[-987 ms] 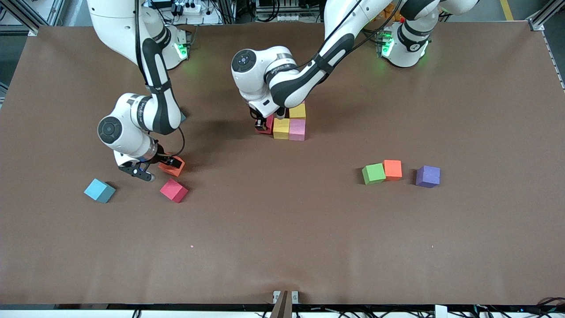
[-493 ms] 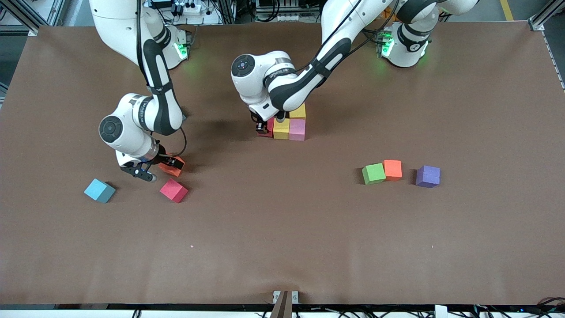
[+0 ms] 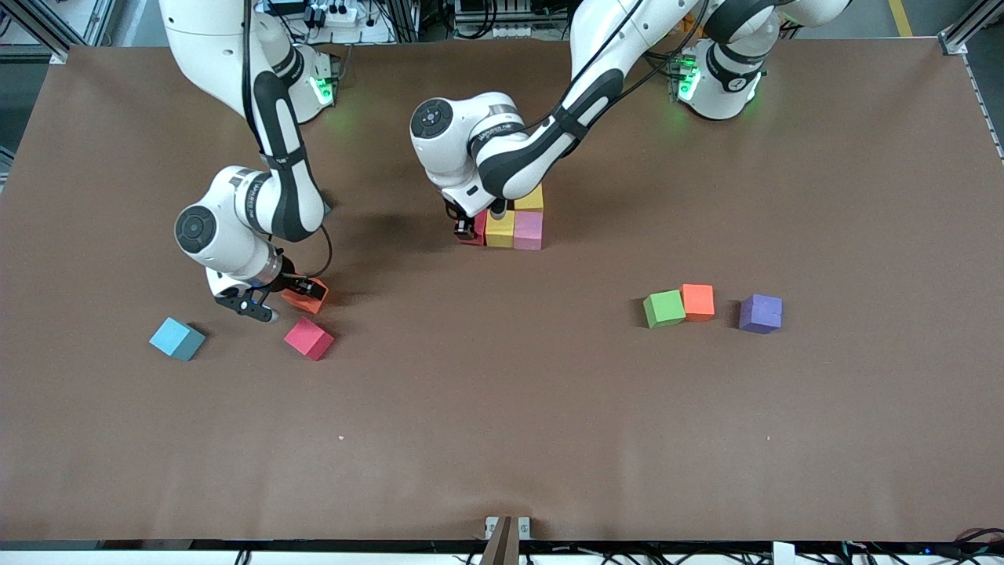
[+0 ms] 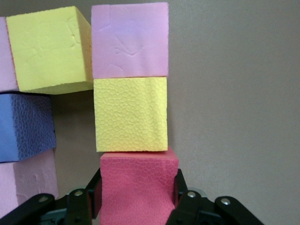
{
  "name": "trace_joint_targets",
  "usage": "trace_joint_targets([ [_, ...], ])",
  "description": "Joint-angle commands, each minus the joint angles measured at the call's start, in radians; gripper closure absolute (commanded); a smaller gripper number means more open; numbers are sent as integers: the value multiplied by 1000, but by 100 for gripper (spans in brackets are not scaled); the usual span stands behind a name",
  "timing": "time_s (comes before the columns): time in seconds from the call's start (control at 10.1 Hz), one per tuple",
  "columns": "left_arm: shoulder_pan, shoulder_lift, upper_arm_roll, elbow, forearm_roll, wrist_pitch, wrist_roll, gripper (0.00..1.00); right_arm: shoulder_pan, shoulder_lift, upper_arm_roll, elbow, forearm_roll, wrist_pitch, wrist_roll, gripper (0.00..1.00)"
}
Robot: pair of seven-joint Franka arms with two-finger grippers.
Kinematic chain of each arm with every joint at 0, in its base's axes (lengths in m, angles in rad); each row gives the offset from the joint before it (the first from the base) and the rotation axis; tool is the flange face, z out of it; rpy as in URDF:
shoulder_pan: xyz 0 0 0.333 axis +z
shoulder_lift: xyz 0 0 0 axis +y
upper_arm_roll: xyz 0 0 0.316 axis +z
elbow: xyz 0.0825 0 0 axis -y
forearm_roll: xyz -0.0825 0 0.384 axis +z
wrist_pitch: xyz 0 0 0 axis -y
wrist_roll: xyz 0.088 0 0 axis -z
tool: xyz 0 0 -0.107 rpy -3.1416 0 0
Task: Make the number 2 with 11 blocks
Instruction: 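Place the red cube with the left gripper while the right gripper grasps orange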
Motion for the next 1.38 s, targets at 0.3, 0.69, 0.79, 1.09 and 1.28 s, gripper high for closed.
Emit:
trace_joint_targets([
  [0.3,-13,17,12,31,29,-14,-8,1,30,-19,-6,5,31,-1,-23,75],
  [0.69,-5,-25,14,31,29,-26,33,0,88,-36,-32,27,23,-56,-16,75],
  [0.79,1,-39,14,31,24,-35,34,0,100,-36,-36,34,21,-61,-7,75],
  [1.09,39,-83,6,32,3,-74,83,0,137,-25,-33,68,18,-61,21,75],
  [1.28,76,-143,10,32,-58,-74,180,0,166,-25,-32,88,18,-61,21,74],
])
